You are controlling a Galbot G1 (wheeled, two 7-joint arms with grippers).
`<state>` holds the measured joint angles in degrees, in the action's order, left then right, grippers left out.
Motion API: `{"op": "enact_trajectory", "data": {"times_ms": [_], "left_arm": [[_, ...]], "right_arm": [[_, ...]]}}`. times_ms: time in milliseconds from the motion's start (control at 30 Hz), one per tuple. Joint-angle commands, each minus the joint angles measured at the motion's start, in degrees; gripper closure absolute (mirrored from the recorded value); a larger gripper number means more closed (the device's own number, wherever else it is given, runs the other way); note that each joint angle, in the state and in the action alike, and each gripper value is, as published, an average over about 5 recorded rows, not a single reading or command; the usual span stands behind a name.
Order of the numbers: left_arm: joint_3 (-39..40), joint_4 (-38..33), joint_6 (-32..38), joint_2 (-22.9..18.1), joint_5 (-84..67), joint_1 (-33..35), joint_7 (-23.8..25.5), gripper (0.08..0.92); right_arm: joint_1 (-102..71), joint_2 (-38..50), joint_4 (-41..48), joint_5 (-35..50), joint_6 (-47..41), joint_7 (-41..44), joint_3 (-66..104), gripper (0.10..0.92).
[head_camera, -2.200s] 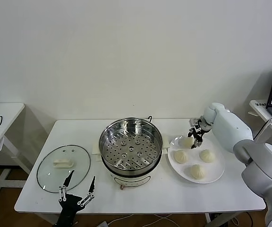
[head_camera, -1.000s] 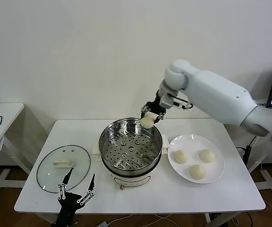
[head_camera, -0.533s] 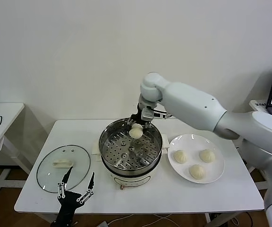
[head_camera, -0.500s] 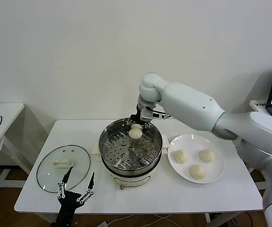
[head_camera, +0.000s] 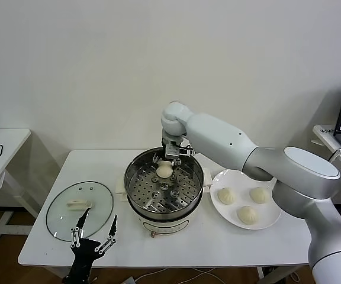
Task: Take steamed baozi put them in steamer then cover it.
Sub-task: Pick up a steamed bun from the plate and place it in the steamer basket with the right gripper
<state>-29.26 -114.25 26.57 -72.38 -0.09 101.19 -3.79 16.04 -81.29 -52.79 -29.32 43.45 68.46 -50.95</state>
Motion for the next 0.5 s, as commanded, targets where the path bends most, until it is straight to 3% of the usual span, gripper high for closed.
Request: {"op": "enact_trajectory", "data": {"times_ms": [33, 267, 500], "left_arm": [[-0.09, -0.09, -0.05, -0.06, 0.0, 0.12, -0.04, 0.177], [-0.06, -0.14, -0.14, -0.01, 0.01, 0.1, -0.05, 0.177], [0.29, -0.36, -0.45, 0.12, 0.14, -0.14, -0.04, 0.177]], "right_arm": [[-0.19, -0.36, -0.08, -0.34, 0.0, -0.05, 0.28, 0.249], [5.37, 8.14, -11.4, 13.47, -6.97, 4.09, -1.28, 0.203], [15.84, 22.96, -16.59, 37.26, -28.32, 6.89, -7.93, 0.203]]}}
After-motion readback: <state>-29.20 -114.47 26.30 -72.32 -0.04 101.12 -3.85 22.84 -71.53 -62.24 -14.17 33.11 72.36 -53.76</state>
